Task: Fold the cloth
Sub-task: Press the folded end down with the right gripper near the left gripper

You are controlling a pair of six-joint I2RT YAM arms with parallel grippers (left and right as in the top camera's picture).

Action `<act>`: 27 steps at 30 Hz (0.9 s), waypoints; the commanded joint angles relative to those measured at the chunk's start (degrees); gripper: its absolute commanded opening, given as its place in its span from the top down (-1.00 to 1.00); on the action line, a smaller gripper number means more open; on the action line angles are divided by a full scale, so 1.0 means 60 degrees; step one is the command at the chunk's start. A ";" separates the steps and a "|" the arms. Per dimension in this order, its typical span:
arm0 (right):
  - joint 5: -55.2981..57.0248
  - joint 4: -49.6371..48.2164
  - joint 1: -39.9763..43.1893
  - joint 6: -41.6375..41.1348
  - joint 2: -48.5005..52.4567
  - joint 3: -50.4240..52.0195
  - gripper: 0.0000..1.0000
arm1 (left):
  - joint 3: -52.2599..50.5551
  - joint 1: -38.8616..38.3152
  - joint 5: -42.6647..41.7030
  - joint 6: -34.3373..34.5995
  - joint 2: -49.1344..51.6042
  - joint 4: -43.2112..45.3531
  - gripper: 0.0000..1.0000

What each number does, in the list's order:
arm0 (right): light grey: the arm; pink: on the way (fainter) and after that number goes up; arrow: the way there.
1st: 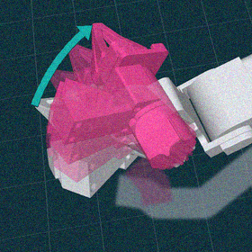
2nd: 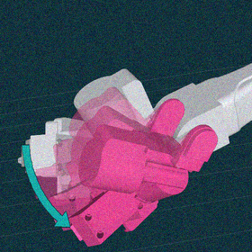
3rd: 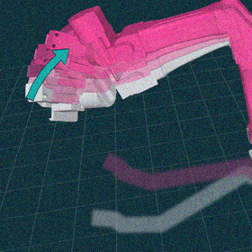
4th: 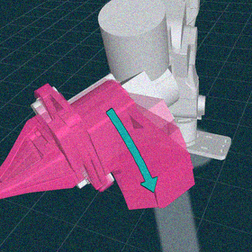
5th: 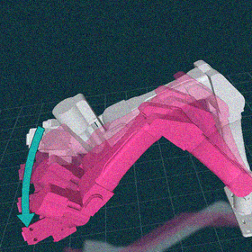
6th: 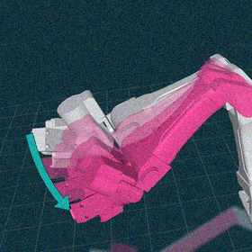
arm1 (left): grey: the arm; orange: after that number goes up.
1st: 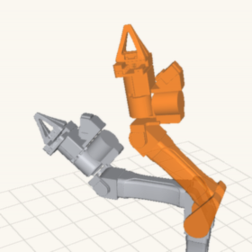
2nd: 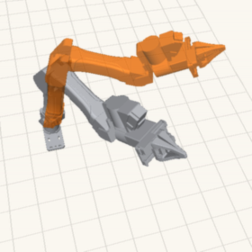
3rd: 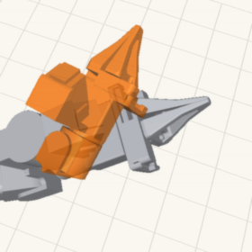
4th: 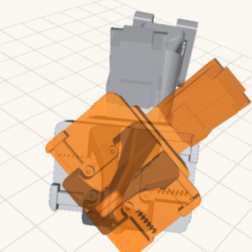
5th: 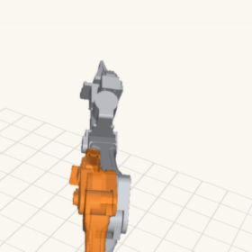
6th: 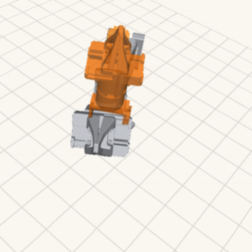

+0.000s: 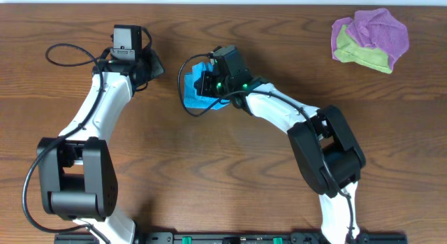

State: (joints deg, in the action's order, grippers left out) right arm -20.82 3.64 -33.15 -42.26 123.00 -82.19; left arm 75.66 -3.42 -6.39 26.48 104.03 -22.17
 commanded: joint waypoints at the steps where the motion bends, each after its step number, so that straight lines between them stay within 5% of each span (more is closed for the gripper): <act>1: -0.0076 0.0011 -0.0200 0.0168 0.0204 -0.0233 0.97 | 0.0189 0.0069 0.0142 -0.0204 -0.0200 -0.0051 0.88; 12: -0.0102 0.0120 -0.0368 0.0219 0.0295 -0.0233 0.97 | 0.0189 0.0069 0.0142 -0.0204 -0.0200 -0.0051 0.89; 27: -0.0729 0.0364 -0.0372 0.0710 0.0288 -0.0240 -0.05 | 0.0240 0.0069 0.0146 -0.0204 -0.0200 0.0058 0.88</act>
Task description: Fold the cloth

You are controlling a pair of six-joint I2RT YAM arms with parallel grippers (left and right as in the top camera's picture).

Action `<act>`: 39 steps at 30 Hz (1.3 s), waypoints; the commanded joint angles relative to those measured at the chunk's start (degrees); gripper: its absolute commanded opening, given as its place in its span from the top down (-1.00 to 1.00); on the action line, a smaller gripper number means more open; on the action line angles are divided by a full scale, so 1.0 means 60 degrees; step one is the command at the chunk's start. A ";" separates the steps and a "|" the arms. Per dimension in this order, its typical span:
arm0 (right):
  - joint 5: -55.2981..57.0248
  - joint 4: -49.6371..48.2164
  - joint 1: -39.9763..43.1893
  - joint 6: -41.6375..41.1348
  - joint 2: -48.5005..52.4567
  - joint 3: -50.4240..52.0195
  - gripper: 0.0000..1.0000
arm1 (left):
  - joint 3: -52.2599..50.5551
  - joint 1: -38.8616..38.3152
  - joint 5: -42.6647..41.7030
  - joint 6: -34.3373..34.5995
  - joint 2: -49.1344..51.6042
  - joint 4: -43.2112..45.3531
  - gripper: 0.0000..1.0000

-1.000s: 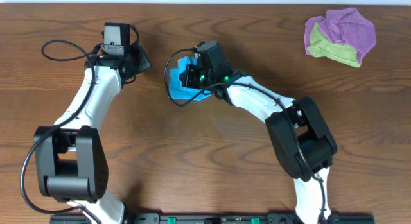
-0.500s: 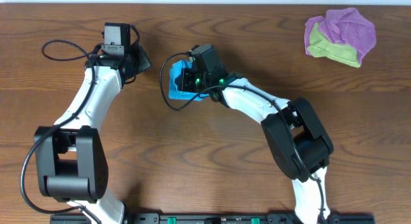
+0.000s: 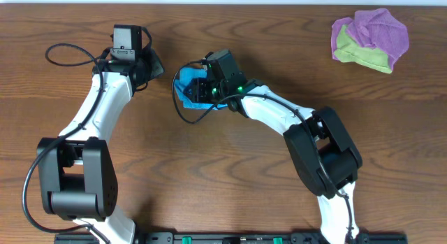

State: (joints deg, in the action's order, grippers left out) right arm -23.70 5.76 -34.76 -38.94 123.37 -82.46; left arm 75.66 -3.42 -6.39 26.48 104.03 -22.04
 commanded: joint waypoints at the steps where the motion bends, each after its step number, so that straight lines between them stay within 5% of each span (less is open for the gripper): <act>1: -0.0310 0.0007 -0.0102 0.0157 0.0215 -0.0200 -0.15 | 0.0248 0.0069 0.0146 -0.0204 -0.0200 0.0036 0.89; 3: -0.0386 0.0004 -0.0084 0.0149 0.0189 -0.0219 -0.32 | 0.0251 0.0069 0.0146 -0.0204 -0.0200 0.0033 0.88; 6: -0.0488 0.0000 -0.0066 0.0197 0.0131 -0.0357 -0.97 | 0.0251 0.0069 0.0146 -0.0204 -0.0200 0.0033 0.88; 16: -0.0514 0.0193 0.0193 0.0557 -0.0178 -0.1129 -0.98 | 0.0251 0.0069 0.0186 -0.0208 -0.0353 -0.0033 0.87; 30: 0.1545 0.4637 0.2612 0.4568 -0.3166 -0.1300 -0.99 | 0.0251 0.0095 0.0637 -0.0200 -0.1264 -0.0477 -0.91; 39: 0.3370 0.7606 0.3719 0.5468 -0.5435 -0.1056 -0.99 | 0.0251 0.0095 0.0630 0.0430 -0.1566 -0.1519 -0.91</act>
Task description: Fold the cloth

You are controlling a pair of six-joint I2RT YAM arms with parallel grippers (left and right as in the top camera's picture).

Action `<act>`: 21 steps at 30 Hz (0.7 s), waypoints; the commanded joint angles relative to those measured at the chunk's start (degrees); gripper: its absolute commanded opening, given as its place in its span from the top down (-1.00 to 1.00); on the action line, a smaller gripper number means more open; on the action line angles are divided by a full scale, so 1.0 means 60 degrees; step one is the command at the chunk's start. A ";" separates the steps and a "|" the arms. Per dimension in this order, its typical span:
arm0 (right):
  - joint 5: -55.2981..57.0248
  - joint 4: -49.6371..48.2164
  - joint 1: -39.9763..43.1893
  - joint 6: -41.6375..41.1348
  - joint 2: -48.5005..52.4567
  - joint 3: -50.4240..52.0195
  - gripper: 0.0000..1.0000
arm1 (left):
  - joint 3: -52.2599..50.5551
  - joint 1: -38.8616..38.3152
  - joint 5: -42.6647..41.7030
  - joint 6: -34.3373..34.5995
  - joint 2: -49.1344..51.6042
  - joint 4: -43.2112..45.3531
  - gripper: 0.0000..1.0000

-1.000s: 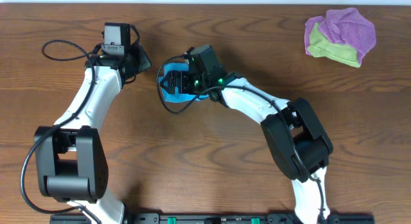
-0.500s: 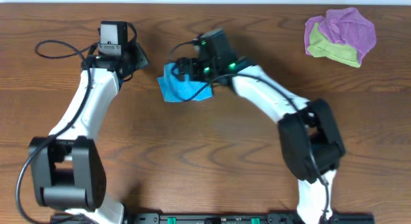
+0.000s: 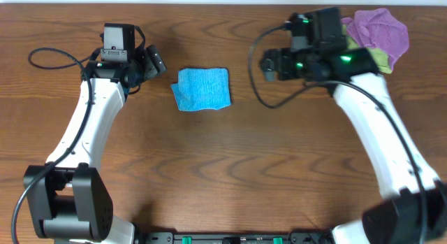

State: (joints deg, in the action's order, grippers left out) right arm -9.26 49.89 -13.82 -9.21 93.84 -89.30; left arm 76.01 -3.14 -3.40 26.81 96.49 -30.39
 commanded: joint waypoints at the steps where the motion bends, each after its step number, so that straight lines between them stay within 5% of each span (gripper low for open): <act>1: 0.1264 0.0474 0.0339 0.0514 -0.0831 0.0280 -0.98 | 0.0193 0.0047 0.0127 0.0554 -0.0375 -0.0200 -0.91; 16: 0.1555 0.0047 0.1916 0.0397 -0.8160 0.6714 -0.98 | 0.0193 0.0047 -0.0718 0.1297 -0.1035 -0.1045 -0.91; 21: 0.2106 -0.0040 0.2204 -0.0685 -1.0684 0.7836 -0.99 | 0.0193 0.0044 -0.1275 0.1359 -0.1297 -0.1271 -0.91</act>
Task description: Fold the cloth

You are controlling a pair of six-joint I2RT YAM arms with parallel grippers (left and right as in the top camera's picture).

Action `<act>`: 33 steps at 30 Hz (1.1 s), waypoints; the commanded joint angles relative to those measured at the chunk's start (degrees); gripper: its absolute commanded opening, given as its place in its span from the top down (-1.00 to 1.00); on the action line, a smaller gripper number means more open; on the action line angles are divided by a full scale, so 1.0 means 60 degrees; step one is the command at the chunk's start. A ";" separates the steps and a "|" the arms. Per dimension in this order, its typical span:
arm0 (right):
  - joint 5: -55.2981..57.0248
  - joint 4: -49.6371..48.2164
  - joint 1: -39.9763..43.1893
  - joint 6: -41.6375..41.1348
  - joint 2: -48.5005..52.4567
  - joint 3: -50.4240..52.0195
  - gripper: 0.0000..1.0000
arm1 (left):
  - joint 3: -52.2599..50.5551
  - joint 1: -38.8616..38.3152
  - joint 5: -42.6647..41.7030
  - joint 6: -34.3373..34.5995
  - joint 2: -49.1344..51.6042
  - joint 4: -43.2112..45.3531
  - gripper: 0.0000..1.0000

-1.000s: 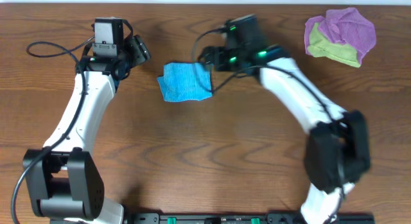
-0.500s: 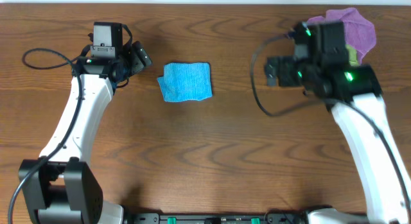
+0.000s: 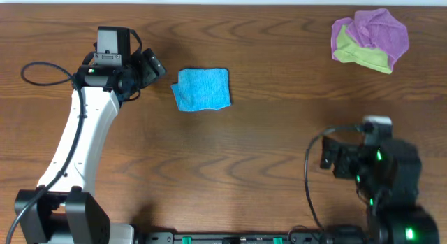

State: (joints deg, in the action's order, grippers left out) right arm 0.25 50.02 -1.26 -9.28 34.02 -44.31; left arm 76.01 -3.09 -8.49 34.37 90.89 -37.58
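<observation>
The blue cloth [image 3: 201, 89] lies flat on the wooden table [image 3: 230, 153] as a small, roughly square folded piece at upper centre. My left gripper [image 3: 154, 67] hovers just left of it, apart from it, with its fingers spread and nothing between them. My right gripper [image 3: 330, 160] is drawn back to the lower right, far from the cloth and holding nothing. This view does not show how its jaws stand.
A crumpled pile of purple and green cloths [image 3: 370, 40] sits at the far right corner. Black cables loop beside both arms. The table's front edge carries a black rail.
My right arm has moved from the far right beside the purple pile back to the lower right near the front edge. The left arm shifted slightly left. The blue cloth stays put.
My right gripper was first down on the bunched blue cloth at upper centre, then a little further left on it. Later the cloth lay flat and folded with the right gripper away at the far right. Now that arm is withdrawn at the front.
</observation>
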 commanded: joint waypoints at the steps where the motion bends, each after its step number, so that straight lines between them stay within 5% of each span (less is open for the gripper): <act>1: 0.0739 -0.0058 0.0109 -0.0860 -0.0954 0.0393 -0.98 | 0.0193 0.0036 -0.0506 0.0098 -0.0441 -0.0084 -0.91; 15: 0.1781 0.0095 0.0109 -0.1271 -0.1337 0.0423 -0.98 | 0.0160 0.0670 -0.1428 0.0914 -0.1690 -0.2852 -0.90; 23: 0.1781 0.0098 0.0109 -0.1271 -0.1337 0.0423 -0.98 | -0.0943 0.0718 -0.1384 0.1643 -0.3169 -0.2871 -0.90; 33: 0.1781 0.0098 0.0109 -0.1271 -0.1337 0.0423 -0.98 | -0.5592 0.0696 -0.3071 0.3763 -0.5595 0.0838 -0.90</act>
State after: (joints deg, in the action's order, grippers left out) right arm 10.13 50.54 -0.97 -16.12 26.13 -42.13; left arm 47.40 0.97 -22.59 51.37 59.40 -36.16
